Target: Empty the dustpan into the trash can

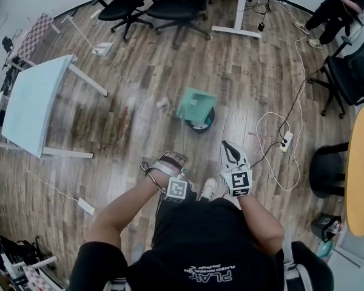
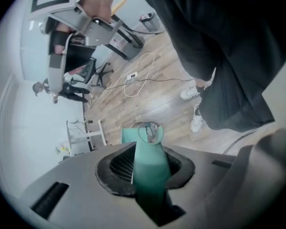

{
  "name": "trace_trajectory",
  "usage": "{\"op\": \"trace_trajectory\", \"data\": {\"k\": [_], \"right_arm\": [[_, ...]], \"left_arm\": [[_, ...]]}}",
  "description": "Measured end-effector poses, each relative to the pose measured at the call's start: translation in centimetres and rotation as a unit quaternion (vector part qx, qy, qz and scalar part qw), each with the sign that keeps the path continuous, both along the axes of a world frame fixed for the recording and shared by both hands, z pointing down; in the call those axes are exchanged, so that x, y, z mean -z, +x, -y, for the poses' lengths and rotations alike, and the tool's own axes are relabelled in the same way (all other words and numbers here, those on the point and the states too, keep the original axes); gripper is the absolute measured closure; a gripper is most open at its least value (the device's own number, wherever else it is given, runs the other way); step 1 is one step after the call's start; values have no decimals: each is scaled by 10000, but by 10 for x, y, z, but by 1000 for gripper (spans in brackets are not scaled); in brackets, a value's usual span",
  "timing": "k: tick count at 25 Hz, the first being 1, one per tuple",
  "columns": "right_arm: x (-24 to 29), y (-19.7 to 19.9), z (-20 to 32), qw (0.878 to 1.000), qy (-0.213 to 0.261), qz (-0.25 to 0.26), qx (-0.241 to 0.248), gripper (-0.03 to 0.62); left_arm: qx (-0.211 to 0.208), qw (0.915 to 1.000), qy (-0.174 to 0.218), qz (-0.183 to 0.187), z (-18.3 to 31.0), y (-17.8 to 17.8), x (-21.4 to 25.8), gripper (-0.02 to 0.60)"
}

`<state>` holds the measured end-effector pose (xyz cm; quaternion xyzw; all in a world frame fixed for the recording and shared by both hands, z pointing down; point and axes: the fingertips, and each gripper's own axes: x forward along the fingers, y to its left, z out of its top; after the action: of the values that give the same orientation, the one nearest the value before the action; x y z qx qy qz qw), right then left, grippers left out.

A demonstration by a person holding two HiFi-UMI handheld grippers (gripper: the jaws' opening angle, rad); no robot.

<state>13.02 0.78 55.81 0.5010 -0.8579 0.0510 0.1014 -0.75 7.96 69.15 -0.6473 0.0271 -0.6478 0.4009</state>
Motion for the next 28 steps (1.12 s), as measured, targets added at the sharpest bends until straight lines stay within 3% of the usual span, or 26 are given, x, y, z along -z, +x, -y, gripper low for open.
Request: {"op": "trace_trajectory", "data": {"k": [4, 8, 12, 16, 19, 23, 28], "right_arm": [[4, 1, 2, 10000, 48, 23, -29, 571], [2, 7, 2, 10000, 24, -8, -76, 571], [-1, 10, 0, 10000, -4, -26, -91, 571], [-4, 6, 0, 9999, -75, -46, -79, 571], [-1, 1, 5, 10000, -77, -46, -32, 571], [5, -7, 8, 9999, -90, -85, 92, 571], [11, -19, 25, 9998, -83, -132, 144, 571]], "left_arm": [[768, 9940, -12, -781, 17, 9, 23, 482], [1568, 9780, -55, -1372, 32, 4, 35, 483], [2404, 9480, -25, -2086, 51, -8, 50, 483], [3203, 9064, 87, -2751, 75, -29, 67, 485], [3868, 8627, 228, -3249, 91, -49, 78, 484], [4918, 7716, 213, -4028, 104, -83, 88, 483], [5765, 6630, -20, -4777, 109, -122, 95, 483]]}}
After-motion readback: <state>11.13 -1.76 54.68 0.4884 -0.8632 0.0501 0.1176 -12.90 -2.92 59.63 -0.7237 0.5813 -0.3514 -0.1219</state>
